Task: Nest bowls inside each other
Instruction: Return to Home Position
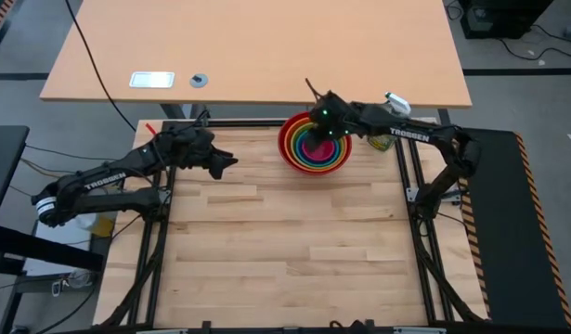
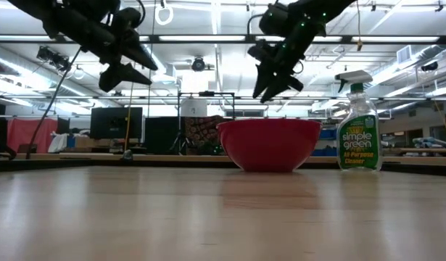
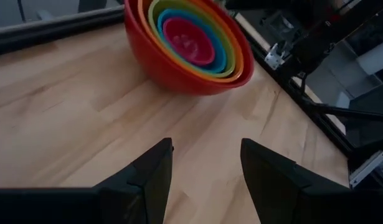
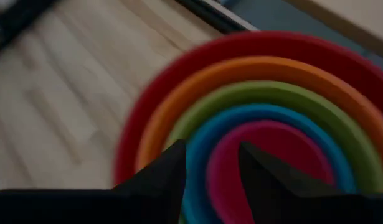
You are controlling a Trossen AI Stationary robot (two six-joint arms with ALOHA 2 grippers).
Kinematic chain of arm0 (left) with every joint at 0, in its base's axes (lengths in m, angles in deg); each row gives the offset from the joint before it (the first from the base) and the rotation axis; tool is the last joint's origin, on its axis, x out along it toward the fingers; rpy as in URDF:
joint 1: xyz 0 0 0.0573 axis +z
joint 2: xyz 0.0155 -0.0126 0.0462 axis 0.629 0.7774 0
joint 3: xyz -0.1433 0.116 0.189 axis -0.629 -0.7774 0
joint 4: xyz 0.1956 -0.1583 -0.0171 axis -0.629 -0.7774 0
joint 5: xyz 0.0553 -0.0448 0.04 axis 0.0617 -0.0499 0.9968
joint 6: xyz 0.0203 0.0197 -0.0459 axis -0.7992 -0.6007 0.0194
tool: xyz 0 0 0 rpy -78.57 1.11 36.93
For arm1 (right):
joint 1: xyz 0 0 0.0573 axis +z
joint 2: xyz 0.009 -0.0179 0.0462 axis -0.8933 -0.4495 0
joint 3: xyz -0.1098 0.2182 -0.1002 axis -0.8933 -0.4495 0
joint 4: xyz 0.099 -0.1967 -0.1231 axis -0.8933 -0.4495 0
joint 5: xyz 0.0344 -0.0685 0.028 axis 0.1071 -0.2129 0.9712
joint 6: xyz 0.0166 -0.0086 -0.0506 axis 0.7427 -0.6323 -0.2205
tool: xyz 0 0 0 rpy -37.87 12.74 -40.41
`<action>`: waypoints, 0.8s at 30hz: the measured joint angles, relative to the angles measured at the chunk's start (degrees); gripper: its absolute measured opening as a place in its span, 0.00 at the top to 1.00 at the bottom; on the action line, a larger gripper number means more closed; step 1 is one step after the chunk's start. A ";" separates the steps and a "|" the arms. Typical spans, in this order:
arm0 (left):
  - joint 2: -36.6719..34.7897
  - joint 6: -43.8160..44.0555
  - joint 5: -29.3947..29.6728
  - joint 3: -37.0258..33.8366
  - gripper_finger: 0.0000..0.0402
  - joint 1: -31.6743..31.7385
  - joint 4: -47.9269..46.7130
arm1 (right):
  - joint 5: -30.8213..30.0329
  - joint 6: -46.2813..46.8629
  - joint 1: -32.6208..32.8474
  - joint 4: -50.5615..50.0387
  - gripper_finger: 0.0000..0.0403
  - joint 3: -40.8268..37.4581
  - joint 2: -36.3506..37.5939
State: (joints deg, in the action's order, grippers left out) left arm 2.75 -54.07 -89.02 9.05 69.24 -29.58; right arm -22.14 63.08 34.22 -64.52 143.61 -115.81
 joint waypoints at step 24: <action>-18.03 -5.30 13.28 -0.02 0.60 -3.02 0.37 | -0.15 21.41 -3.98 55.07 0.62 -56.68 48.17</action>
State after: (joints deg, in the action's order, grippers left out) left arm -15.28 -59.37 -75.74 9.03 66.23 -29.21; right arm -22.29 84.49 30.24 -9.45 86.94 -67.63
